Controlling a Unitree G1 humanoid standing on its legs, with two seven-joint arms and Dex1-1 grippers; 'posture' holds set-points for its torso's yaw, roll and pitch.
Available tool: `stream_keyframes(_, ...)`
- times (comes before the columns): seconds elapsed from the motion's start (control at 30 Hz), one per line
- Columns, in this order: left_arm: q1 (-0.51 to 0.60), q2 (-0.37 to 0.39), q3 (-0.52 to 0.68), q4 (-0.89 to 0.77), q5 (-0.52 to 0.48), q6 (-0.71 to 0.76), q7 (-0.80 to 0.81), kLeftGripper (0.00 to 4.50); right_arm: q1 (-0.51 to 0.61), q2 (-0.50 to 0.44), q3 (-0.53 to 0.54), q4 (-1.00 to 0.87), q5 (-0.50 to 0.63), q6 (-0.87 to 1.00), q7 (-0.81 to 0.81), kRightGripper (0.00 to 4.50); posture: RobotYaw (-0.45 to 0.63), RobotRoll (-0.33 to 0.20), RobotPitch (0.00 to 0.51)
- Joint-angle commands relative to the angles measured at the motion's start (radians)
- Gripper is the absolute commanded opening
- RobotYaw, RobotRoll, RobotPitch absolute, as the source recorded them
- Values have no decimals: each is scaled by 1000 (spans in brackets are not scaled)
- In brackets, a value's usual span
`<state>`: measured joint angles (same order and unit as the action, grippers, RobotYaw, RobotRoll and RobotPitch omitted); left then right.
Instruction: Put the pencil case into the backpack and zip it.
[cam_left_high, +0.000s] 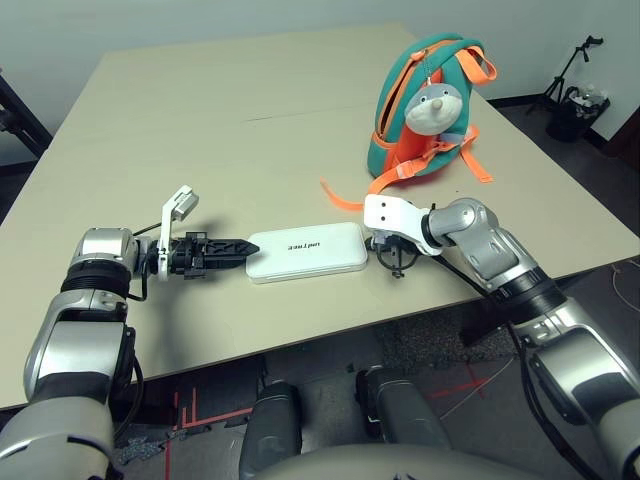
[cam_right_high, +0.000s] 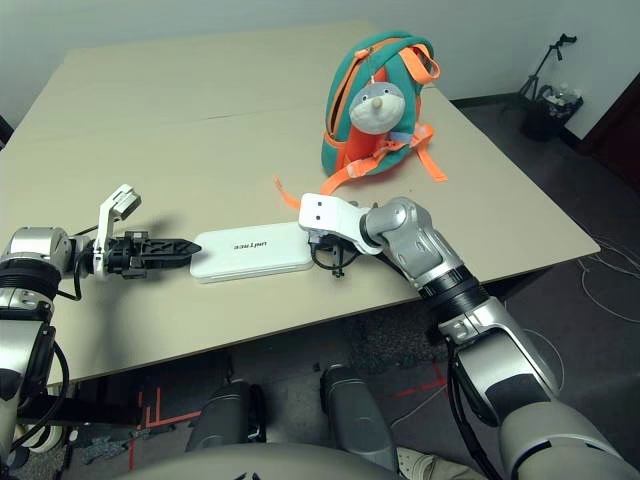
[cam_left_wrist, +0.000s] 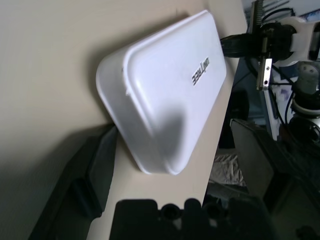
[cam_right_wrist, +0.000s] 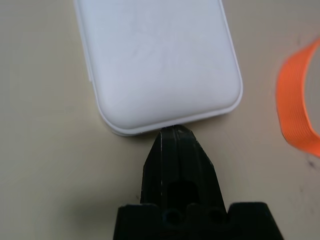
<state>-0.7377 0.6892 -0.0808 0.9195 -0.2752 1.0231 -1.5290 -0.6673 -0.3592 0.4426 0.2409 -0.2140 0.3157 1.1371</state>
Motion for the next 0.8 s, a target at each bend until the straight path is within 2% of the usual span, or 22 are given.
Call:
stream_keyframes(0.03,14,-32,-28,17,12,6,19,4500,-22,43,41,-15,30,-38,18,10,-118,0,77)
stream_keyframes(0.37,40,-29,-2,-19,-4,-30,27,4500,-45,34,32,40,30,-84,18,10,-106,0,78)
stream_keyframes(0.43,37,-31,20,-14,-11,-35,47,4127,-43,23,29,46,30,-92,19,0,-105,0,78)
stream_keyframes(0.5,35,-30,27,-12,-15,-35,51,3569,-40,11,25,50,31,-99,19,0,-103,0,78)
stream_keyframes(0.63,34,-28,43,-5,-24,-48,66,3220,-30,-31,4,64,35,-112,12,0,-98,0,78)
stream_keyframes(0.8,30,-26,103,1,-50,-81,110,3188,-20,-99,-66,90,64,-114,-27,0,-94,0,78)
